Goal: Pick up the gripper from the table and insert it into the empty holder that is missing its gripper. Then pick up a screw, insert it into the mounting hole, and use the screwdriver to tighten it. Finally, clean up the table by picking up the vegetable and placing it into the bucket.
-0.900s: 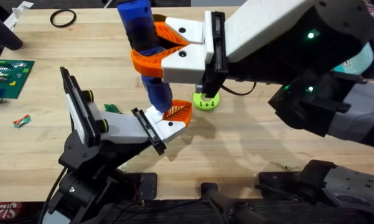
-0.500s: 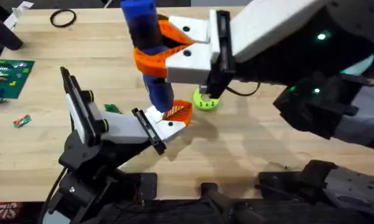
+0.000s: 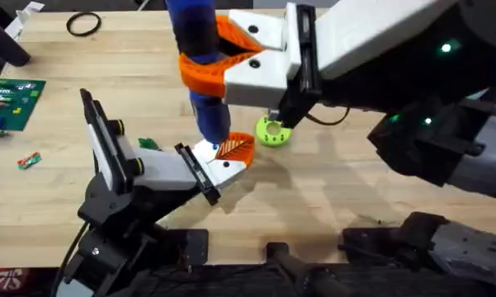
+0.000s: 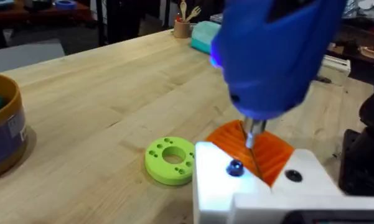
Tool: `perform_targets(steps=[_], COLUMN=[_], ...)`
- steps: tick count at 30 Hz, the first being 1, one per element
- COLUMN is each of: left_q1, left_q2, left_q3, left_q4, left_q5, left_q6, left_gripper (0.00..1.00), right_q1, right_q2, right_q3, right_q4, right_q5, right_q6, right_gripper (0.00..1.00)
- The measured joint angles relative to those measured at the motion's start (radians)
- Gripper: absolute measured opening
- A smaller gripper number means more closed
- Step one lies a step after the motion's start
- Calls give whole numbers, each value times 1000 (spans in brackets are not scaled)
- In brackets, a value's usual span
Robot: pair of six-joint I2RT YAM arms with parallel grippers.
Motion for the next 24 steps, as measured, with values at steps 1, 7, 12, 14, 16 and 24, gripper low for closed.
perform_targets(steps=[1, 7, 12, 14, 16, 24], left_q1=[0, 0, 0, 0, 0, 0], left_q2=[0, 0, 0, 0, 0, 0], left_q3=[0, 0, 0, 0, 0, 0], left_q4=[0, 0, 0, 0, 0, 0], left_q5=[0, 0, 0, 0, 0, 0], left_q6=[0, 0, 0, 0, 0, 0], left_gripper=[11, 11, 11, 11, 11, 11], right_q1=[0, 3, 15, 17, 17, 17], right_q2=[1, 9, 16, 18, 19, 40], right_q3=[0, 0, 0, 0, 0, 0], right_q4=[9, 26, 26, 25, 26, 15], right_q5=[5, 23, 25, 30, 33, 37], right_q6=[0, 0, 0, 0, 0, 0], right_gripper=[37, 37, 37, 37, 37, 37])
